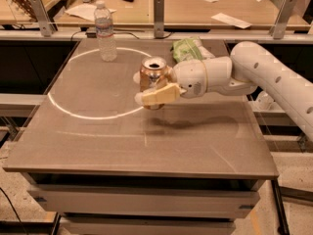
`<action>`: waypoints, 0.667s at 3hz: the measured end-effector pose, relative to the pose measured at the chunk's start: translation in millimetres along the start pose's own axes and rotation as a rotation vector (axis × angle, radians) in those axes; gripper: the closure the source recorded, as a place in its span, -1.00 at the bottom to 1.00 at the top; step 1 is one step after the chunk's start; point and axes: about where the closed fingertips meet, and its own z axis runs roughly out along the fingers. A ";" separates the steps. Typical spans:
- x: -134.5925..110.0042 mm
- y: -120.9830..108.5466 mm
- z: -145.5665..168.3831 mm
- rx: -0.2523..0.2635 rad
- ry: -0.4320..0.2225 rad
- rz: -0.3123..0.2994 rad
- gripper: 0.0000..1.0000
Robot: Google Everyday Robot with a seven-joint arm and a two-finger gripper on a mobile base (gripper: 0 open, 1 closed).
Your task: Pick orange can
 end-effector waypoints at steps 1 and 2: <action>-33.7 -4.4 -10.4 0.017 -0.023 -0.070 1.00; -35.6 -5.2 -10.9 0.019 -0.025 -0.074 1.00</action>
Offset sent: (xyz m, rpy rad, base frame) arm 0.0047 -0.0046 0.0271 0.0222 -0.0548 -0.0074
